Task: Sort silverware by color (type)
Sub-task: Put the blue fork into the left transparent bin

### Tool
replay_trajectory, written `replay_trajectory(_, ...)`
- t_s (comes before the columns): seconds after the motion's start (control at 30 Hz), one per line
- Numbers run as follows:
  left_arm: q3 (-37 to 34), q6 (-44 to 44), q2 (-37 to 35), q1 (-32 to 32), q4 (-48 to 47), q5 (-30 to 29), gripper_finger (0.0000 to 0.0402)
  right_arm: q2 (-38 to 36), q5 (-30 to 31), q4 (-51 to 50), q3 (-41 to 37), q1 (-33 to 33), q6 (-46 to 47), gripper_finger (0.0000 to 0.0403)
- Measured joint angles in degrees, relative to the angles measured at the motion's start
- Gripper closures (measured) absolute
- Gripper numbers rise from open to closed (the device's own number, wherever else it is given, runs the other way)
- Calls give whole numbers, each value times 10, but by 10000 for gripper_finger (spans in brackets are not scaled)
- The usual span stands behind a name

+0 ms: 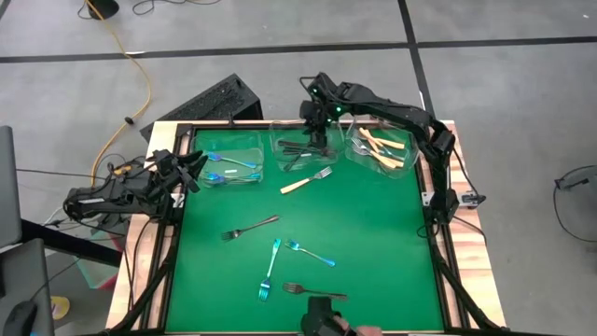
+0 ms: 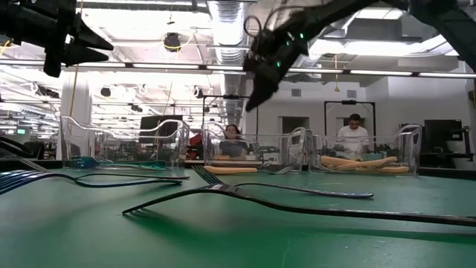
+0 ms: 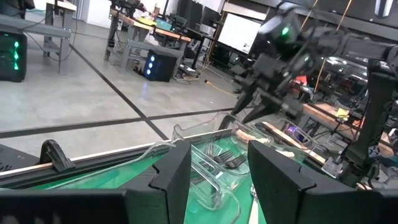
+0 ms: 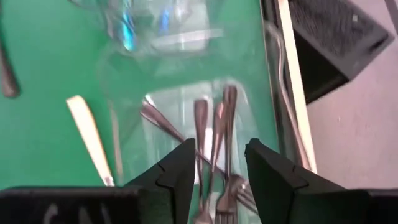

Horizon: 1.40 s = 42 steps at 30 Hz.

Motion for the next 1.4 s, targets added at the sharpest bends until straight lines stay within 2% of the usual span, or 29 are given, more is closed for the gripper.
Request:
replay_trajectory(0.27,0,0,0,0,0,5,256,0,1,-66,96,83,28,239)
replay_trajectory(0.37,0,1,0,0,-8,15,256,0,13,-81,100,133,61,240)
replay_trajectory(0.5,0,1,0,0,-25,17,256,0,22,-114,100,203,59,246)
replay_trajectory(0.7,0,1,0,0,-30,36,256,0,91,-126,99,288,59,256)
replay_trajectory(0.8,0,1,0,0,-30,85,256,0,120,-123,89,312,64,261)
replay_trajectory(1.0,0,31,0,0,-8,272,256,0,134,-157,75,338,118,266)
replay_trajectory(1.2,0,75,15,0,71,414,256,0,135,-205,75,364,148,267)
replay_trajectory(1.27,0,88,37,0,97,434,256,0,134,-225,75,370,149,267)
replay_trajectory(1.4,0,90,103,0,116,433,256,0,134,-245,75,379,150,266)
